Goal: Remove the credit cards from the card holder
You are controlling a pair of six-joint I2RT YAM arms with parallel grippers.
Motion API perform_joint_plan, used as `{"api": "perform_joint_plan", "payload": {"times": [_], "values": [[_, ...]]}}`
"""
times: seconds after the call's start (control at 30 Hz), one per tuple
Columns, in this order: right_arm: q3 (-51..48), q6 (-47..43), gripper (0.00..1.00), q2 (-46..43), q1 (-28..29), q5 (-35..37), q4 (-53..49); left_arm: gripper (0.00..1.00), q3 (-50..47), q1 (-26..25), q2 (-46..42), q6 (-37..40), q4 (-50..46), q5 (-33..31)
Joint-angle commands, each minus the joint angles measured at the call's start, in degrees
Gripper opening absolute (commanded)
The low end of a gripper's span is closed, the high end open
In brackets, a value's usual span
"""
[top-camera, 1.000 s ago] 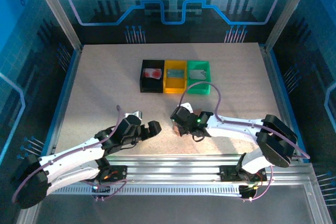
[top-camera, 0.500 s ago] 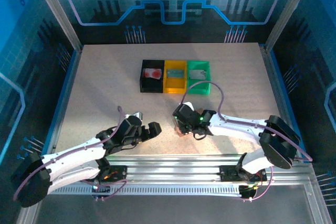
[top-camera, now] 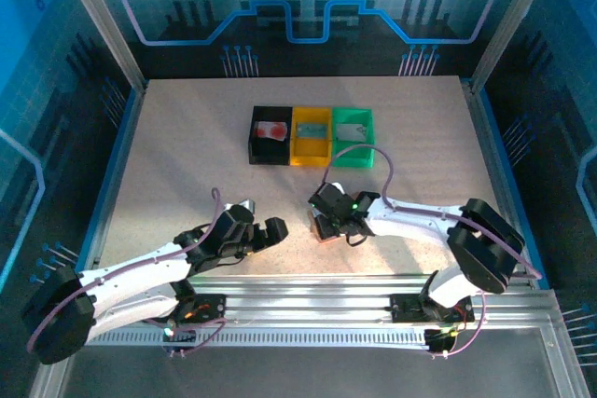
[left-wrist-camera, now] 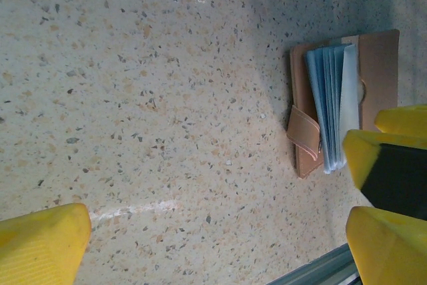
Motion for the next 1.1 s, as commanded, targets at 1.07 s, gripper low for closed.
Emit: {"api": "perform_joint_plan", "payload": {"times": [1.07], "values": [[-0.69, -2.16, 0.38, -3.25, -7.99, -2.39, -0.99, 0.99, 0.79, 0.08, 1.35, 0.49, 0.40, 1.43]]}}
